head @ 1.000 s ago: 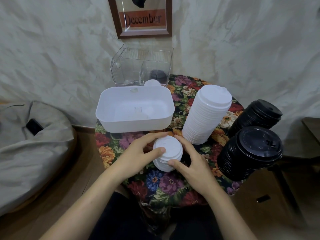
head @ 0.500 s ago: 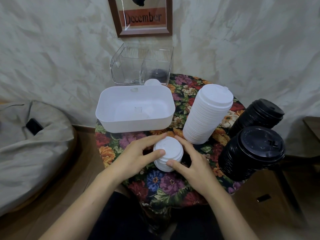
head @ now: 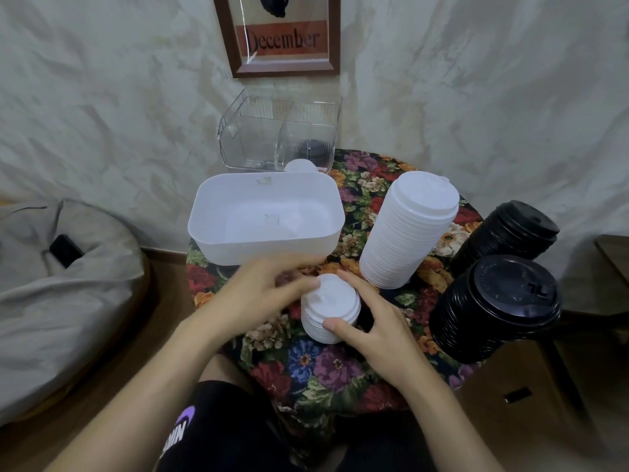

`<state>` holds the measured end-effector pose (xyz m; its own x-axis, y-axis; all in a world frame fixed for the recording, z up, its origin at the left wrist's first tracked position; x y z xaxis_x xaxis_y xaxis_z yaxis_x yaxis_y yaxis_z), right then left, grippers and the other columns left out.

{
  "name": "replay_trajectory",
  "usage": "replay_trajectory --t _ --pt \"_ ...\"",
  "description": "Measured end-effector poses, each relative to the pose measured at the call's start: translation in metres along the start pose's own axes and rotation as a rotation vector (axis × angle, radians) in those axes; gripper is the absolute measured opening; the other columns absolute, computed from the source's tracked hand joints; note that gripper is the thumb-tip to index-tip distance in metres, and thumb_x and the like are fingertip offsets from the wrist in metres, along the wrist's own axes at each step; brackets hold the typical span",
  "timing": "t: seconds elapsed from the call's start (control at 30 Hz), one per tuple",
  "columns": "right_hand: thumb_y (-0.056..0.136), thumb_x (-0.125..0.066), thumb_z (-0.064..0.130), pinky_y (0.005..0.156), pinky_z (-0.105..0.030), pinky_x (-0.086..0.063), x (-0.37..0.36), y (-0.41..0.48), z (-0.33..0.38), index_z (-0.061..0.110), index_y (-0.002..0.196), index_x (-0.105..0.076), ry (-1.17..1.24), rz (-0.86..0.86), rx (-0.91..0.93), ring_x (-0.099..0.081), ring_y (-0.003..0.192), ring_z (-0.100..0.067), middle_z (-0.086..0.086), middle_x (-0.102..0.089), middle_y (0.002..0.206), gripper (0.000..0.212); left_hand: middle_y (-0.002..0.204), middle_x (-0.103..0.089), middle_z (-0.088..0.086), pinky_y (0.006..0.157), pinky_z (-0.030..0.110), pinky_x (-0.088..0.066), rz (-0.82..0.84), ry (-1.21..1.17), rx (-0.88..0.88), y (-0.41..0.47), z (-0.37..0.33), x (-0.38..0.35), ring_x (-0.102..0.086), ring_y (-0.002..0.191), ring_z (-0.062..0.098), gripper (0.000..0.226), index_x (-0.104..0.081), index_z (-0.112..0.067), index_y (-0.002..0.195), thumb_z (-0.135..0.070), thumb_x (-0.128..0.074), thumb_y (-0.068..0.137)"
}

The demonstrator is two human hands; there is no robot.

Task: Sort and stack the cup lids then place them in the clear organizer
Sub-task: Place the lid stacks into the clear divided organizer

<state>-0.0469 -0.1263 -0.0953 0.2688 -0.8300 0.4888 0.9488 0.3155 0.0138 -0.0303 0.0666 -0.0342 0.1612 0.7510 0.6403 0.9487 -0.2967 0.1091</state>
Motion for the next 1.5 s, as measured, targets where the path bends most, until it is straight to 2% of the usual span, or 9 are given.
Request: replay_trajectory --t 0.1,0.2,0.43,0.53,0.7,0.97,1.13,1.33,1.5 --pt "0.082 -0.075 0.066 0.119 -0.033 -0.034 0.001 0.001 -0.002 0.06 0.148 -0.04 0.011 0.005 -0.014 -0.033 0.14 0.015 0.041 -0.038 0.15 0.074 0.101 -0.074 -0.022 0.068 0.025 -0.058 -0.238 -0.148 0.015 0.016 -0.016 0.044 -0.069 0.075 0.005 0.013 -0.075 -0.039 0.109 -0.035 -0.068 0.099" --pt "0.084 -0.077 0.061 0.118 -0.03 -0.033 0.0 0.001 -0.004 0.061 0.147 -0.041 0.013 0.007 -0.023 -0.032 0.139 0.018 0.043 -0.037 0.149 0.072 0.095 -0.071 -0.023 0.071 0.027 -0.05 -0.329 0.082 0.072 0.049 -0.007 0.08 -0.066 0.071 0.006 0.004 -0.073 -0.037 0.099 -0.034 -0.072 0.095" --pt "0.078 -0.07 0.073 0.121 -0.039 -0.035 -0.002 -0.001 -0.003 0.062 0.147 -0.038 0.025 -0.002 -0.019 -0.033 0.144 0.01 0.037 -0.039 0.153 0.077 0.14 -0.053 0.0 0.102 0.035 -0.038 0.24 0.535 0.477 0.105 0.069 0.058 -0.053 0.122 0.023 0.062 -0.055 -0.027 0.137 -0.061 -0.072 0.087" --pt "0.078 -0.069 0.073 0.122 -0.043 -0.035 -0.002 -0.001 -0.003 0.063 0.147 -0.037 0.02 0.002 -0.023 -0.034 0.145 0.006 0.035 -0.039 0.154 0.077 0.133 -0.055 -0.001 0.094 0.036 -0.052 0.297 0.49 0.525 0.109 0.079 0.05 -0.061 0.11 0.022 0.061 -0.058 -0.024 0.131 -0.063 -0.072 0.086" --pt "0.078 -0.07 0.072 0.122 -0.041 -0.035 -0.001 -0.001 -0.004 0.062 0.148 -0.037 0.02 -0.002 -0.014 -0.033 0.144 0.009 0.036 -0.039 0.154 0.078 0.108 -0.058 0.0 0.066 0.025 -0.051 0.104 0.209 0.461 0.111 0.075 0.062 -0.06 0.092 0.019 0.033 -0.068 -0.013 0.122 -0.027 -0.078 0.093" --pt "0.086 -0.076 0.059 0.119 -0.031 -0.035 -0.001 -0.001 -0.004 0.061 0.148 -0.038 0.024 0.0 0.001 -0.034 0.141 0.015 0.037 -0.04 0.153 0.072 0.1 -0.07 -0.007 0.074 0.025 -0.055 -0.264 -0.326 0.291 0.088 0.033 0.085 -0.067 0.083 0.005 0.015 -0.072 -0.016 0.115 -0.016 -0.067 0.101" --pt "0.086 -0.076 0.059 0.117 -0.027 -0.036 -0.001 0.0 -0.003 0.056 0.151 -0.039 0.039 0.006 0.014 -0.036 0.141 0.014 0.036 -0.043 0.152 0.075 0.105 -0.073 -0.019 0.077 0.025 -0.057 -0.245 -0.33 0.125 0.047 -0.01 0.047 -0.069 0.089 0.006 0.013 -0.075 -0.032 0.107 -0.024 -0.07 0.099" --pt "0.088 -0.077 0.051 0.106 -0.01 -0.036 0.0 -0.002 0.006 0.054 0.15 -0.04 0.082 0.013 0.05 -0.042 0.136 0.016 0.042 -0.046 0.145 0.073 0.11 -0.073 -0.015 0.085 0.028 -0.05 -0.179 -0.251 0.208 0.011 0.01 -0.013 -0.067 0.096 0.004 0.016 -0.075 -0.034 0.114 -0.03 -0.069 0.1" --pt "0.086 -0.079 0.05 0.113 -0.019 -0.032 -0.001 -0.002 0.001 0.051 0.16 -0.02 0.111 0.017 0.025 -0.033 0.142 0.017 0.044 -0.036 0.152 0.095 0.11 -0.074 -0.017 0.086 0.03 -0.052 -0.174 -0.2 0.168 0.007 0.011 -0.021 -0.067 0.097 0.0 0.019 -0.075 -0.03 0.118 -0.032 -0.066 0.101"
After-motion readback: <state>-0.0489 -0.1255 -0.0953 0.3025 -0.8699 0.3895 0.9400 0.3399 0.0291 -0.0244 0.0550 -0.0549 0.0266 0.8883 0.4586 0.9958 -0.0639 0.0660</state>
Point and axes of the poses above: each hand's wrist, its own y-axis towards the middle knuckle, its own x-axis out of the back of the hand, z = x × y, the point moved 7 cm from there along y, towards the middle knuckle
